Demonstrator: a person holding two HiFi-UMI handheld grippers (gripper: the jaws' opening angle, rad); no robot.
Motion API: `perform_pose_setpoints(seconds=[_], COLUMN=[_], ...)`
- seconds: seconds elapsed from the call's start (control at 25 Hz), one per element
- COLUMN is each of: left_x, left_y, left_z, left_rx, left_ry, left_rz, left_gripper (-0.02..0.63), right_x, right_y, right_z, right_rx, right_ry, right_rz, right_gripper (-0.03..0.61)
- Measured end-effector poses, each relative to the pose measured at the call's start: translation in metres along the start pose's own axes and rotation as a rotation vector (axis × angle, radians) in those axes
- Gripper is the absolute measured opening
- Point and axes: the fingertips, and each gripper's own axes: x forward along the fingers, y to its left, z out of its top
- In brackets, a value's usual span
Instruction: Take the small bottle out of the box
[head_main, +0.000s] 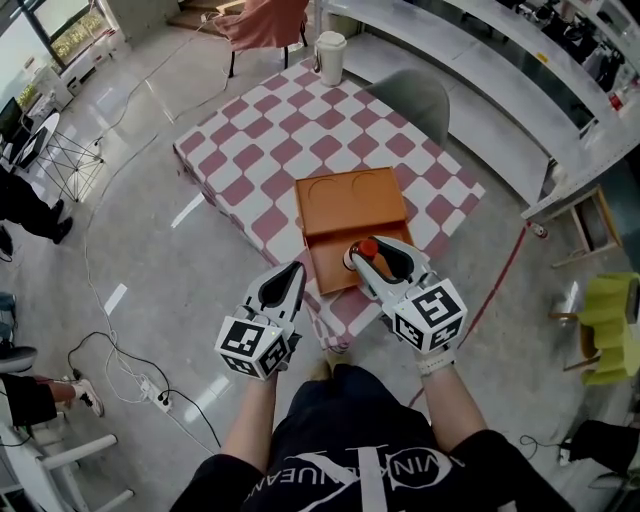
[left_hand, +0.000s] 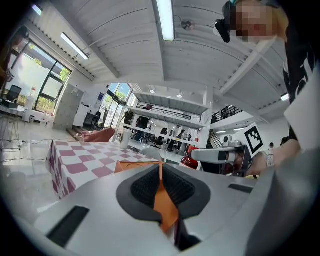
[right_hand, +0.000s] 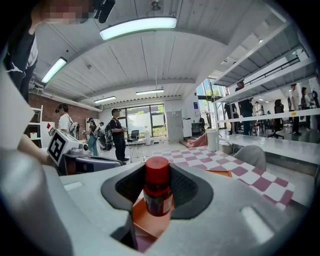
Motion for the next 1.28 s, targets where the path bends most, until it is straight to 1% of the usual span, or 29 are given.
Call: perform_pose_setpoints(seconds=[0.28,0.44,0.6,0.84,1.04,1.28], left_x=[0.001,0.001,0.000,-0.001,0.001,0.000], left_y=[-0.003,-0.005,-0.003,-0.003,-0.007,-0.009], left_z=[0.009,0.021,0.020,0.031,0.041,0.049], left_rx=[0.013,0.004,0.027,0.037,0.083,0.084], left_ry=[-0.014,-0.030,-0.026,-0.044,-0.030,-0.045], left_rz=[0.002,0.011,0.008,0.016,0.033,0.037], left_gripper=[0.021,0.021,0.021,0.020,0.021,0.020], right_x=[-0.005,-0.007,-0.009,-0.010,-0.015,-0.021], right_y=[0.000,0.000,0.000,0.002,0.000,-0.001], right_z=[0.009,0.016,0.023,0.033,0.041,0.048], right_rx=[0.002,-0.002,-0.005,-0.007,-0.008,-0.013], right_ry=[-0.019,-0.026,-0.035,-0.053,-0.065,-0.073], right_rz=[0.001,-0.001,-0.002,-0.001,-0.013,-0.019], right_gripper=[0.144,0.144,0.144,0.144,0.144,0.144])
